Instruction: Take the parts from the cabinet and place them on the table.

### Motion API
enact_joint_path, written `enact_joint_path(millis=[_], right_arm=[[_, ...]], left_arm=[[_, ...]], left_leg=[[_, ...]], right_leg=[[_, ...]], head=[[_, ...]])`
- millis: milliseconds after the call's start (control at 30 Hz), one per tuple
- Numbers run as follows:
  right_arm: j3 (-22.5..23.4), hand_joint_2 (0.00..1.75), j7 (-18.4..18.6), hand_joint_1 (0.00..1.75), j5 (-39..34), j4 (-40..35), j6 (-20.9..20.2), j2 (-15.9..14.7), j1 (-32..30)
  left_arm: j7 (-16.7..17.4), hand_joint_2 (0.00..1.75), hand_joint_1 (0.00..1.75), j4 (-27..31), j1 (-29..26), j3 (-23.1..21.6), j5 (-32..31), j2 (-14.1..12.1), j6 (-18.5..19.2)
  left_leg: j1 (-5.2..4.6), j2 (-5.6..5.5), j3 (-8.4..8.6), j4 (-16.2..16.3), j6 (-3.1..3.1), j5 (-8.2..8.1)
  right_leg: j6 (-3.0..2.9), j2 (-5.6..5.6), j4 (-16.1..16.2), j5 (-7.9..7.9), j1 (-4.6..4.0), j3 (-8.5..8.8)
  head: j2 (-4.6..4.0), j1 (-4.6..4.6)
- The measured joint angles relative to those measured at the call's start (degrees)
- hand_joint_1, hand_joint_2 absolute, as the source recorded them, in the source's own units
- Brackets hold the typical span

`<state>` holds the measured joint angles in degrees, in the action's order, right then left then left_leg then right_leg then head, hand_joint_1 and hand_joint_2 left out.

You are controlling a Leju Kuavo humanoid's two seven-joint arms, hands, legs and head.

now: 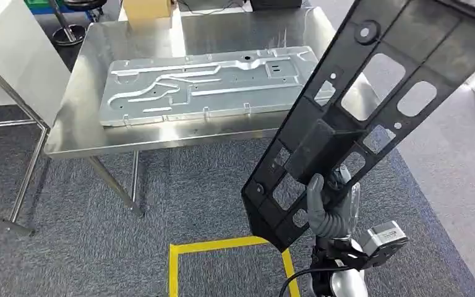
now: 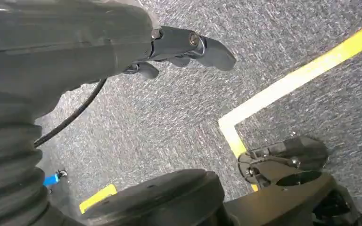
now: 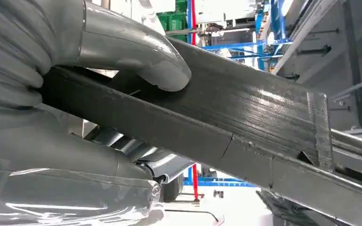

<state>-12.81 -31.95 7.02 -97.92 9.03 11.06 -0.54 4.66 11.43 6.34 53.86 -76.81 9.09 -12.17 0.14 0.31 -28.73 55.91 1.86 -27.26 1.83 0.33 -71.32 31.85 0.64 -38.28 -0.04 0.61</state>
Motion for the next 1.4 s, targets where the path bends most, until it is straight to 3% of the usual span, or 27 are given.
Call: enact_joint_path(millis=[67,100,133,200,233,267,333,400,467,533,567,600,633,667,733,767,867,933,1033,1100,1133,1167,1200,1233,1267,1333,1400], right_arm=[[0.0,1.75,0.0,1.71,0.0,0.0,0.0,0.0,-0.3],[0.0,1.75,0.0,1.71,0.0,0.0,0.0,-0.1,-0.3],[0.0,1.75,0.0,1.71,0.0,0.0,0.0,-0.1,-0.3],[0.0,1.75,0.0,1.71,0.0,0.0,-0.1,-0.1,-0.3],[0.0,1.75,0.0,1.71,0.0,0.0,-0.1,-0.1,-0.3],[0.0,1.75,0.0,1.71,0.0,0.0,-0.1,-0.2,-0.3],[-0.1,1.75,0.1,1.71,0.2,0.0,0.0,-0.2,-0.4],[-0.2,1.75,0.1,1.71,0.2,-0.2,0.0,-0.2,-0.4],[-0.4,1.75,0.0,1.71,0.2,-0.3,0.0,-0.2,-0.2],[-0.5,1.75,0.0,1.71,0.2,-0.2,0.0,-0.2,-0.3],[-0.5,1.75,0.0,1.71,0.2,-0.2,-0.1,-0.2,-0.3],[-0.5,1.75,0.0,1.71,0.2,-0.2,-0.1,-0.2,-0.3],[-0.5,1.75,0.0,1.71,0.2,-0.2,-0.1,-0.2,-0.3],[-0.5,1.75,0.0,1.71,0.2,-0.2,-0.1,-0.2,-0.3],[-0.6,1.75,-0.1,1.71,0.2,-0.1,-0.2,-0.2,-0.2],[-0.6,1.75,-0.1,1.71,0.2,0.2,-0.3,-0.2,-0.1],[-0.8,1.75,-0.1,1.71,0.2,0.2,-0.3,-0.2,-0.1],[-0.8,1.75,-0.2,1.71,0.2,0.1,-0.4,-0.3,0.2],[-0.9,1.75,-0.7,1.71,0.0,0.1,-1.8,-0.3,0.2],[-1.5,1.75,-1.6,1.71,-1.0,-0.4,-3.6,-0.5,-0.2],[-2.0,1.75,-1.9,1.71,-1.4,-1.1,-4.7,-0.6,-0.5],[-2.9,1.75,-2.3,1.71,-1.9,-2.2,-5.9,-0.7,-0.8],[-3.5,1.75,-2.6,1.71,-2.1,-3.0,-7.0,-0.9,-0.9],[-4.4,1.75,-2.6,1.71,-2.4,-3.8,-7.7,-1.1,-1.1],[-5.1,1.75,-2.8,1.71,-2.5,-4.4,-8.3,-1.3,-1.2],[-6.8,1.75,-3.0,1.71,-2.8,-6.0,-10.0,-1.6,-1.8],[-8.4,1.75,-3.3,1.71,-3.6,-7.6,-11.6,-1.8,-1.2]], left_arm=[[0.0,1.75,0.00,0.0,-0.1,0.2,0.0,0.0,0.0],[0.0,1.75,0.00,0.0,-0.2,0.3,0.0,0.0,0.0],[0.0,1.75,0.00,0.0,-0.2,0.3,0.0,0.0,0.0],[0.3,1.75,0.00,0.0,-0.3,0.4,0.4,0.0,-0.4],[0.3,1.75,0.00,0.0,-0.3,0.5,0.6,-0.1,-0.6],[0.3,1.75,0.00,0.0,-0.3,0.8,0.9,-0.2,-0.8],[0.3,1.75,0.00,0.0,-0.4,1.1,1.2,-0.3,-1.0],[0.3,1.75,0.00,0.0,-0.2,1.4,1.3,-0.5,-1.1],[0.2,1.75,0.00,0.0,-0.2,1.7,1.6,-0.7,-1.2],[0.0,1.75,0.00,0.0,0.3,2.0,1.9,-0.7,-1.2],[-0.1,1.75,0.00,0.0,0.5,2.1,1.9,-0.6,-1.2],[-0.1,1.75,0.00,0.0,0.6,2.2,1.9,-0.6,-1.2],[-0.1,1.75,0.00,0.0,0.6,2.3,1.9,-0.6,-1.2],[-0.1,1.75,0.00,0.0,0.6,2.3,1.9,-0.6,-1.2],[-0.1,1.75,0.00,0.0,0.4,2.6,2.0,-0.7,-1.2],[-0.1,1.75,0.00,0.0,0.6,2.8,2.0,-0.6,-1.2],[-0.1,1.75,0.00,0.0,0.5,2.8,1.9,-0.8,-1.3],[0.0,1.75,0.00,0.0,0.3,2.8,1.8,-0.8,-1.4],[0.3,1.75,0.00,0.0,-0.4,2.8,1.7,-1.0,-1.7],[0.3,1.75,0.00,0.0,-0.9,2.8,1.6,-1.0,-1.7],[0.3,1.75,0.00,0.0,-1.1,2.8,1.5,-1.0,-1.6],[0.3,1.75,0.00,0.0,-1.2,2.8,1.4,-1.0,-1.6],[0.3,1.75,0.00,0.0,-1.3,2.8,1.2,-1.0,-1.6],[0.3,1.75,0.00,0.0,-1.4,2.8,1.1,-1.1,-1.5],[0.3,1.75,0.00,0.0,-1.3,2.8,1.0,-1.2,-1.5],[0.3,1.75,0.00,0.0,-1.3,2.8,0.7,-1.4,-1.4],[0.3,1.75,0.00,0.0,-1.1,2.8,0.6,-1.4,-1.1]], left_leg=[[0.20,-0.05,0.93,0.0,-0.28,-0.89],[0.39,-0.12,1.68,0.0,-0.58,-1.46],[0.65,-0.22,2.63,0.0,-0.92,-2.12],[0.96,-0.16,4.13,0.0,-1.71,-3.66],[0.83,-0.06,4.81,0.6,-2.21,-4.59],[0.73,0.01,4.72,0.1,-2.72,-5.09],[0.68,0.11,5.65,0.8,-3.74,-4.60],[1.06,0.06,5.26,3.5,-4.00,-4.40],[1.08,0.04,1.02,10.6,-3.90,-5.36],[0.95,0.07,-4.60,17.0,-4.04,-9.70],[0.93,0.07,-6.19,17.7,-3.88,-11.84],[0.81,0.07,-6.75,16.8,-3.58,-12.43],[0.57,0.07,-6.63,14.4,-3.08,-11.20],[0.27,0.07,-6.26,11.1,-2.44,-8.15],[-0.68,0.06,-6.57,4.3,-0.85,2.74],[-1.03,0.03,-6.34,4.4,-0.70,0.55],[-1.32,-0.09,-4.47,2.2,0.07,0.81],[-0.84,-0.11,-1.89,1.1,0.35,0.97],[-0.62,-0.07,-0.31,1.0,0.50,-0.40],[-0.18,-0.40,1.13,1.0,-0.01,-1.76],[0.11,-0.63,2.01,1.0,-0.35,-2.49],[0.51,-0.72,3.09,1.0,-0.70,-3.33],[0.74,-0.76,3.96,1.0,-1.13,-4.19],[0.65,-0.73,4.39,0.9,-1.62,-5.00],[0.56,-0.80,5.47,1.6,-1.94,-6.14],[0.36,-0.46,7.13,0.7,-3.18,-6.63],[0.64,-0.45,5.91,3.4,-3.76,-4.69]], right_leg=[[0.49,-0.04,-3.7,1.00,0.58,-4.07],[0.74,-0.07,-2.3,-0.17,0.83,-4.40],[0.98,-0.14,1.1,-2.62,1.05,-3.71],[1.48,-0.69,9.8,-10.17,1.52,-1.03],[1.30,-1.14,12.2,-11.10,1.54,-1.14],[0.38,-1.21,11.2,-8.75,1.08,-1.15],[-0.69,-0.73,11.7,-9.27,1.22,-0.66],[-1.88,-0.41,11.8,-8.42,1.09,1.03],[-2.60,-0.40,11.8,-7.39,0.73,2.18],[-3.06,-0.41,11.8,-6.12,0.18,3.49],[-3.21,-0.38,11.8,-5.47,-0.09,4.30],[-3.33,-0.31,11.8,-4.83,-0.32,5.19],[-3.38,-0.18,11.8,-4.03,-0.56,6.35],[-3.42,-0.14,11.8,-3.35,-0.84,7.38],[-3.42,-0.18,11.8,-2.12,-1.03,8.67],[-2.92,0.34,11.8,-1.67,-1.10,8.93],[-1.93,0.09,10.6,-2.37,-0.50,9.67],[-1.55,0.05,7.5,-1.96,-0.58,8.35],[-0.63,0.00,-2.4,1.49,0.02,0.42],[-0.04,-0.03,-3.4,4.44,0.51,-3.17],[0.20,-0.04,-1.6,4.06,0.73,-3.58],[0.52,-0.13,1.6,1.85,0.96,-3.32],[1.07,-0.38,5.4,-2.36,1.28,-2.75],[1.47,-0.92,9.1,-8.39,1.68,-2.41],[0.75,-2.09,10.6,-10.63,1.70,-2.68],[-0.72,-1.50,10.1,-10.23,1.26,-2.11],[-1.92,-1.06,10.3,-9.85,1.29,-0.92]], head=[[0.00,0.00],[0.00,0.00],[0.00,0.00],[0.00,0.07],[0.00,0.20],[0.00,0.22],[0.00,0.17],[0.00,0.13],[0.00,-0.18],[0.00,-0.24],[0.00,-0.26],[0.00,-0.24],[0.00,-0.26],[0.00,-0.26],[0.00,-0.13],[0.00,-0.06],[0.00,-0.13],[0.00,-0.15],[0.00,-0.20],[0.00,-0.15],[0.00,-0.15],[0.00,-0.15],[0.00,-0.11],[0.00,0.02],[0.00,0.06],[0.00,-0.46],[0.00,-0.44]])
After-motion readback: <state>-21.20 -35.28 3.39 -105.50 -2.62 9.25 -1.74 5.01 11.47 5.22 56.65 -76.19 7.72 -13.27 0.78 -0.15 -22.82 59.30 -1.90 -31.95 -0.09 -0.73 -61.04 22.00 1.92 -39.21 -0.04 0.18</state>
